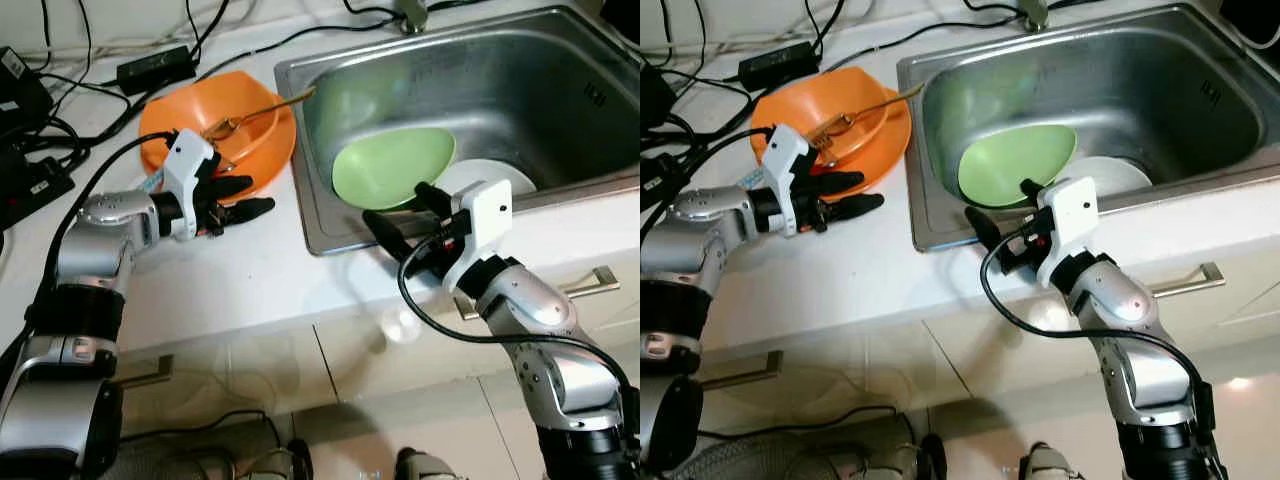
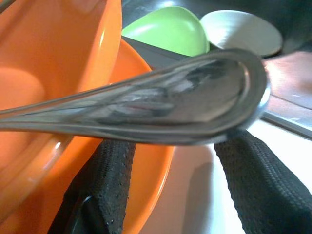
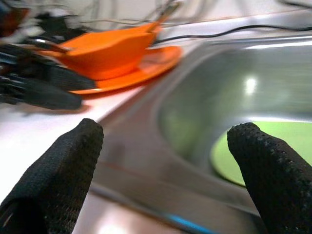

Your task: Kitchen organization

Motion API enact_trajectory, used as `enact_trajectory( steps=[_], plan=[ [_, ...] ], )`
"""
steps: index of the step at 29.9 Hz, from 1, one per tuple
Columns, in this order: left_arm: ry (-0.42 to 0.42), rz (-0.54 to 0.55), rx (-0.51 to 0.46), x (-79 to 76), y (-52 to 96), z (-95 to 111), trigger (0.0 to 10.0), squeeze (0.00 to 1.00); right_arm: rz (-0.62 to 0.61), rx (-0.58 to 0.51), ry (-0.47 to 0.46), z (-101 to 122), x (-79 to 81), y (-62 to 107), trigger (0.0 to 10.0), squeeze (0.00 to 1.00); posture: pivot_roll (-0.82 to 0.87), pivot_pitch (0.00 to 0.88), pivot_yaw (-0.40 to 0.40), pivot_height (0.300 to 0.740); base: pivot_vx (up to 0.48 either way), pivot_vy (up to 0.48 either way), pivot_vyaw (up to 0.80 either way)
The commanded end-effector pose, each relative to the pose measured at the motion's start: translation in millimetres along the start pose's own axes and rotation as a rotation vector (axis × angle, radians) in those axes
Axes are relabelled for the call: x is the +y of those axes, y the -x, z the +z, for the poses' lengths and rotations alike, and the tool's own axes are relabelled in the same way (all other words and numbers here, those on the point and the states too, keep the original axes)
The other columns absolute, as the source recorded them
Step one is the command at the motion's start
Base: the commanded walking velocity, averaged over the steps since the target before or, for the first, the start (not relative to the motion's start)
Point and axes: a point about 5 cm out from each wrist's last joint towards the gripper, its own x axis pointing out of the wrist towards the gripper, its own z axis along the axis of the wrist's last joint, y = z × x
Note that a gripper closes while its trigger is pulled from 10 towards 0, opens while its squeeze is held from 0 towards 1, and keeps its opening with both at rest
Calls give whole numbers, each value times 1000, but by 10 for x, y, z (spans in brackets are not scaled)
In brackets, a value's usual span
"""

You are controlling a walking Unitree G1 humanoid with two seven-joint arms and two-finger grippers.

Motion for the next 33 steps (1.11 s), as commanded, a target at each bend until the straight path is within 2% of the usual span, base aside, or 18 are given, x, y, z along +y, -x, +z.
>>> enact_trajectory(
  steps=[1, 5, 13, 25, 33],
  plan=[
    [73, -38, 87, -97, -23, -232, 10000, 0, 82, 59, -66, -140, 117, -17, 10000, 0, -86, 165, 157, 740, 0, 0, 0],
    [71, -49, 85, -168, -11, -231, 10000, 0, 115, 50, -72, -110, 135, -18, 10000, 0, -85, 163, 155, 740, 0, 0, 0],
    [65, -112, 90, -437, 6, -201, 10000, 0, 170, 54, -74, -87, 154, 1, 10000, 0, -78, 162, 151, 740, 0, 0, 0],
    [58, -110, 87, -557, 86, -141, 10000, 0, 178, 52, -53, -69, 128, -41, 10000, 0, -66, 144, 147, 740, 0, 0, 0],
    [46, -83, 89, -578, 133, -124, 10000, 0, 175, 51, -50, -81, 117, -74, 10000, 0, -53, 127, 148, 740, 0, 0, 0]
  ],
)
